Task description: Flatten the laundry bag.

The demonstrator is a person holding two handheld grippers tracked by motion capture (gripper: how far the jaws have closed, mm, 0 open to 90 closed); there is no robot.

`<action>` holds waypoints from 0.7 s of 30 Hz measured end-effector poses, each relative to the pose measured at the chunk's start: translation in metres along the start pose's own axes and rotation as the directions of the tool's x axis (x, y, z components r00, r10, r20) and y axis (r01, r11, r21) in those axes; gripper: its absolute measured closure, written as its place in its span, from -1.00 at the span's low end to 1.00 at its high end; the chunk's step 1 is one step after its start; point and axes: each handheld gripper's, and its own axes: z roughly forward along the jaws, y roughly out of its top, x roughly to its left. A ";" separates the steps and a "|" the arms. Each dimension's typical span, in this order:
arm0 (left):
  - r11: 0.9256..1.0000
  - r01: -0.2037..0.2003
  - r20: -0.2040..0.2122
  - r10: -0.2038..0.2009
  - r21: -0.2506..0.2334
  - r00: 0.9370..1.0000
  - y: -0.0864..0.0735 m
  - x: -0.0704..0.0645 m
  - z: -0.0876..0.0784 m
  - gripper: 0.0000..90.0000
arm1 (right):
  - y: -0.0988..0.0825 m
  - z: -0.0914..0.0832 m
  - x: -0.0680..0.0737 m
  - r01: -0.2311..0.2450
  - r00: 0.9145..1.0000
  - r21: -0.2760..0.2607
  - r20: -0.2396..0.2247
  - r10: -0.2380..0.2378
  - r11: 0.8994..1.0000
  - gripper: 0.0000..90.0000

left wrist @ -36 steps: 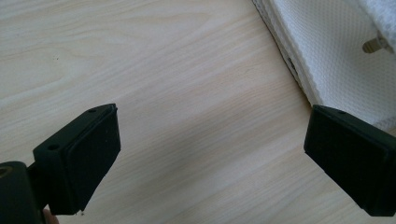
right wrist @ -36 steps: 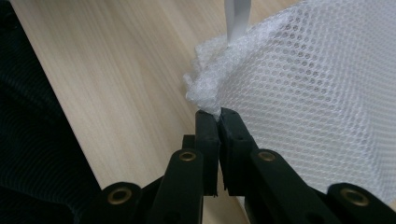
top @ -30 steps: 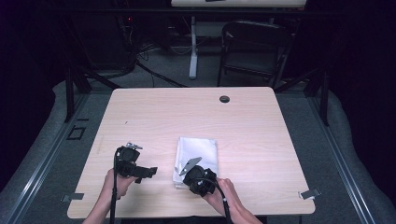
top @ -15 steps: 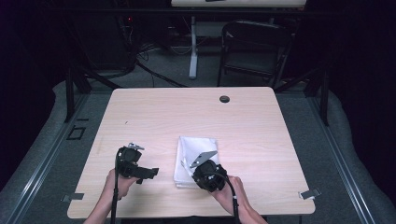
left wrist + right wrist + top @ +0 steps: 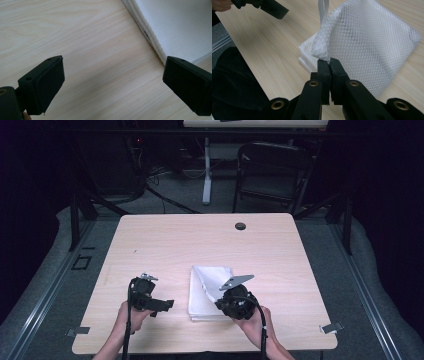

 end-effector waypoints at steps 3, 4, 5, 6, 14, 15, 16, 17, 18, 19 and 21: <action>1.000 0.006 0.025 -0.006 -0.009 1.000 0.008 -0.007 0.004 -0.87 | 0.000 -0.005 -0.002 0.003 1.000 -0.016 0.009 -0.003 1.000 0.96; 1.000 0.009 0.037 -0.009 -0.010 0.999 0.010 -0.010 0.007 -0.85 | 0.000 -0.008 -0.003 -0.006 1.000 -0.026 0.006 0.006 1.000 0.96; 1.000 0.006 0.048 -0.006 -0.005 0.999 0.012 -0.013 0.010 -0.82 | 0.000 -0.010 -0.005 -0.005 1.000 -0.029 0.015 0.005 1.000 0.97; 1.000 -0.001 0.053 0.001 0.003 0.999 0.015 -0.016 0.014 -0.80 | 0.000 -0.011 -0.005 -0.008 1.000 -0.032 0.020 0.009 0.999 0.97; 0.999 0.038 0.096 -0.036 -0.016 0.995 0.034 -0.027 0.036 -0.50 | -0.005 -0.013 -0.009 -0.033 0.999 -0.062 0.012 0.033 0.998 0.97; 0.999 0.038 0.103 -0.036 -0.015 0.994 0.036 -0.028 0.039 -0.45 | -0.005 -0.013 -0.008 -0.027 0.999 -0.060 0.014 0.028 0.998 0.97; 0.999 0.036 0.080 -0.034 -0.018 0.996 0.040 -0.032 0.046 -0.36 | -0.005 -0.013 -0.008 -0.025 1.000 -0.065 0.017 0.026 0.998 0.97; 0.999 0.036 0.080 -0.034 -0.018 0.996 0.040 -0.032 0.046 -0.30 | -0.005 -0.013 -0.008 -0.025 1.000 -0.065 0.017 0.026 0.998 0.97; 0.999 0.034 0.086 -0.032 -0.012 0.996 0.040 -0.032 0.049 -0.30 | -0.005 -0.013 -0.008 -0.025 1.000 -0.064 0.016 0.026 0.998 0.97; 0.999 0.043 0.080 -0.042 -0.011 0.996 0.041 -0.033 0.052 -0.24 | -0.006 -0.013 -0.008 -0.025 1.000 -0.062 0.015 0.026 0.998 0.97; 0.999 0.041 0.088 -0.041 -0.002 0.995 0.041 -0.034 0.056 -0.15 | -0.007 -0.012 -0.008 -0.025 0.999 -0.064 0.019 0.026 0.998 0.97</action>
